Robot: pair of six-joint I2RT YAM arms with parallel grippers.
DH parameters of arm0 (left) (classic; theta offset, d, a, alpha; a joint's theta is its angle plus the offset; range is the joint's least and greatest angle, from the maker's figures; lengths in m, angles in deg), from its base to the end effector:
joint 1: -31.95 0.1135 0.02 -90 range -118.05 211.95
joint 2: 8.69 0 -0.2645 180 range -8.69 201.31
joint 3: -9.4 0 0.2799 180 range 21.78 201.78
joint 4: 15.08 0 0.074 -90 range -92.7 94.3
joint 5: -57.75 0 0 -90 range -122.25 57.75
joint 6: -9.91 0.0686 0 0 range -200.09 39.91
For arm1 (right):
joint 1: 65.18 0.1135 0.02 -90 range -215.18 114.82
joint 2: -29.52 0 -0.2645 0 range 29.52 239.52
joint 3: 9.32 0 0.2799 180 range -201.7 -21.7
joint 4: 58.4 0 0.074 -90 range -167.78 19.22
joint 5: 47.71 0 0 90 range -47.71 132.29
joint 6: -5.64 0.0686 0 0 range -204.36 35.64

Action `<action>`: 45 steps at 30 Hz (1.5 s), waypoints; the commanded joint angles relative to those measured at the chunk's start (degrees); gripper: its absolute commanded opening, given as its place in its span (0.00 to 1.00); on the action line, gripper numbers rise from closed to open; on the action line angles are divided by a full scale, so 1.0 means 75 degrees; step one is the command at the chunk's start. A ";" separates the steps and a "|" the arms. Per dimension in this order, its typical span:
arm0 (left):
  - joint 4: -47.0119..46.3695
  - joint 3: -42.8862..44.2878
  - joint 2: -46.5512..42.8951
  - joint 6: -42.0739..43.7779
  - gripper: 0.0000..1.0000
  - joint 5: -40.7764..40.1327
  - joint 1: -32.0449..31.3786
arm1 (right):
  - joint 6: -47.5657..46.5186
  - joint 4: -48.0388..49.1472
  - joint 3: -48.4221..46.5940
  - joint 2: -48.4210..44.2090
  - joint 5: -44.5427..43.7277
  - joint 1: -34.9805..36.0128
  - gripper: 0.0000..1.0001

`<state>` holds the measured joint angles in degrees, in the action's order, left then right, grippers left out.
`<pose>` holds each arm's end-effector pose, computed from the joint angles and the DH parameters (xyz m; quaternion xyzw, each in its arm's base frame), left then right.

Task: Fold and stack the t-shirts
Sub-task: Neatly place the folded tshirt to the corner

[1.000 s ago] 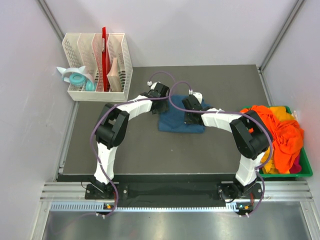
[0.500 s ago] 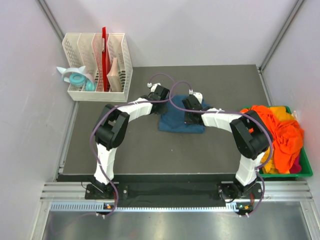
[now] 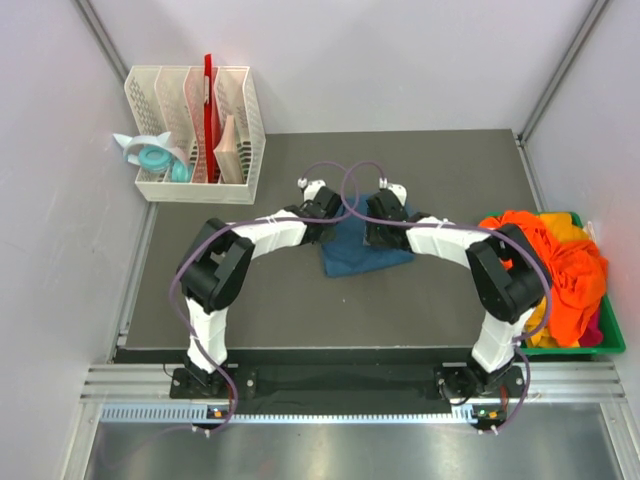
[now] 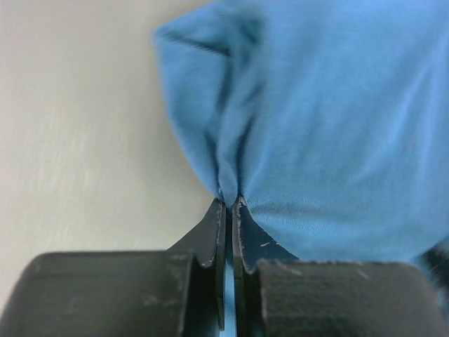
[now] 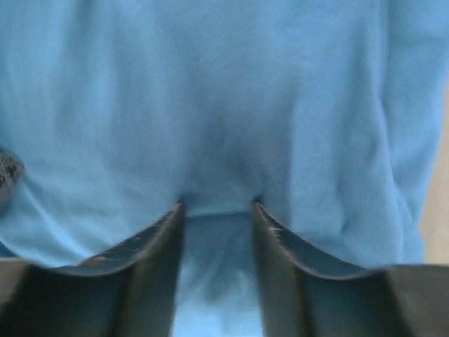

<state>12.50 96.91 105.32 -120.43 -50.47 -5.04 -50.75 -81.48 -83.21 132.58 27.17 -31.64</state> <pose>0.3801 -0.2595 0.1175 -0.0763 0.9374 -0.0726 0.3318 0.3516 0.2116 0.1239 0.0431 0.9380 0.0736 0.3360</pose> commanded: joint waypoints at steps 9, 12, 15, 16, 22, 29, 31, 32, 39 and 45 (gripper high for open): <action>0.4733 -0.0174 -0.1935 0.0562 0.00 -0.0570 -0.0177 | -0.0016 -0.1304 -0.0236 -0.2091 -0.0059 -0.0101 0.57; 0.5389 0.0013 -0.2404 0.0667 0.00 -0.0571 -0.0177 | -0.0004 -0.1269 0.0092 -0.2595 -0.0141 -0.0101 0.57; 0.6162 0.0434 -0.2674 0.0843 0.00 -0.0723 -0.0142 | 0.0007 -0.1257 0.0385 -0.2959 -0.0176 -0.0101 0.57; 0.6373 0.0702 -0.2733 0.0959 0.00 -0.0781 -0.0107 | 0.0008 -0.1269 0.0525 -0.3031 -0.0188 -0.0101 0.56; 0.7535 0.1595 -0.2815 0.1405 0.00 -0.1156 0.0139 | 0.0101 -0.1117 0.1007 -0.3476 -0.0106 0.0028 0.56; 0.7512 0.0847 -0.3272 0.1488 0.00 -0.1028 0.1321 | 0.0136 -0.1117 0.1253 -0.3839 -0.0152 0.0215 0.56; 0.7372 0.0425 -0.3471 0.1452 0.00 -0.0876 0.1825 | 0.0160 -0.1140 0.1311 -0.3945 -0.0141 0.0274 0.56; 0.7325 0.0296 -0.3553 0.1406 0.00 -0.0887 0.2001 | 0.0172 -0.1140 0.1323 -0.3969 -0.0141 0.0297 0.56; 0.6845 -0.0431 -0.3672 0.1230 0.00 -0.0923 0.3547 | 0.0265 -0.1175 0.1487 -0.4098 -0.0164 0.0497 0.56; 0.6434 -0.0690 -0.3040 0.1218 0.00 -0.1145 0.4193 | 0.0301 -0.1257 0.1546 -0.4109 -0.0200 0.0696 0.55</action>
<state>63.67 92.48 79.99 -110.90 -56.81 24.09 -49.16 -91.71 -71.87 103.75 26.74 -27.71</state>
